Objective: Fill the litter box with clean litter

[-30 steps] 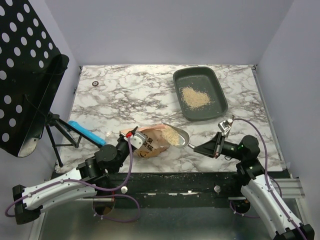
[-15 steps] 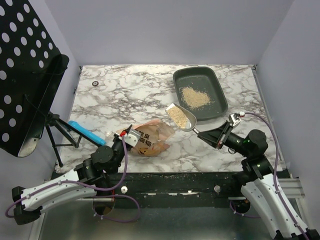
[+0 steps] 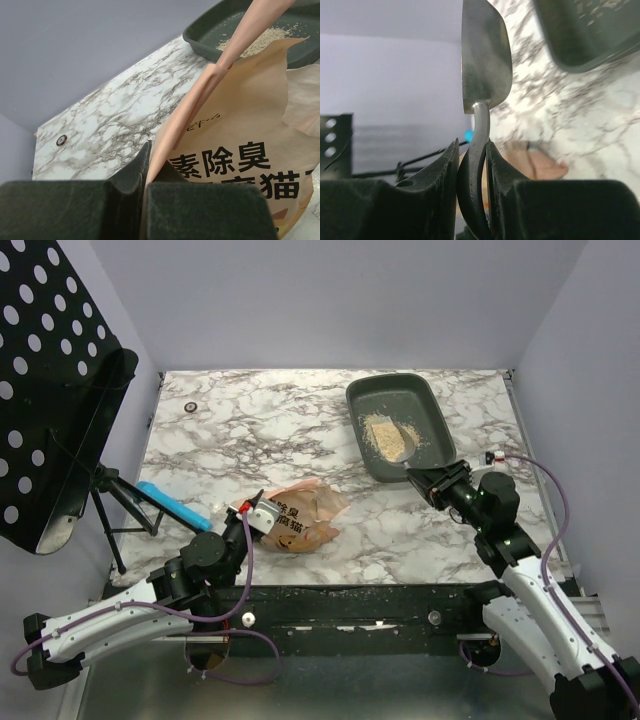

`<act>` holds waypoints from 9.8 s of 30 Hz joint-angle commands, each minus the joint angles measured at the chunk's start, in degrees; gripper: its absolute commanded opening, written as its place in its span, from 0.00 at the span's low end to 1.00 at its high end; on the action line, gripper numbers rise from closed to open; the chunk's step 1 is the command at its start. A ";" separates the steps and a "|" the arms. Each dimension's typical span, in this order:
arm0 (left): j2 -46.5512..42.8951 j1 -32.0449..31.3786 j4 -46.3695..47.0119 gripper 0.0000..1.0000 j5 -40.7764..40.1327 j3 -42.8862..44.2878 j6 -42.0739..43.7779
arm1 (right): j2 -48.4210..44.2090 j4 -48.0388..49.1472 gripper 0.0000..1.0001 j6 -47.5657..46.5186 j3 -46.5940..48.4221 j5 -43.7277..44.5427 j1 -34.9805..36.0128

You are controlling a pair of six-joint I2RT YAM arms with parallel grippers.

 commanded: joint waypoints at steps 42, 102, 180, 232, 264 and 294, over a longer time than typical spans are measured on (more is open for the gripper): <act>1.31 0.37 6.08 0.00 -2.75 2.13 0.38 | 58.43 -59.74 0.00 -69.19 71.45 41.54 12.72; 3.42 0.37 5.55 0.00 7.88 2.13 -1.02 | 56.84 -53.63 0.00 -62.51 55.03 -14.23 30.57; 1.75 -0.42 4.84 0.00 7.27 1.43 0.12 | -3.16 14.42 0.00 -1.96 -14.58 -33.96 7.98; -2.12 0.28 6.17 0.00 -2.40 1.87 0.91 | 28.71 -12.63 0.00 -38.15 22.65 31.26 7.19; 0.25 6.61 6.96 0.00 0.41 3.54 -2.51 | 60.90 -37.00 0.00 -80.35 63.28 61.05 12.90; 15.11 7.23 26.30 0.00 -13.57 16.46 1.71 | 47.78 -15.39 0.00 -58.38 42.71 6.57 17.04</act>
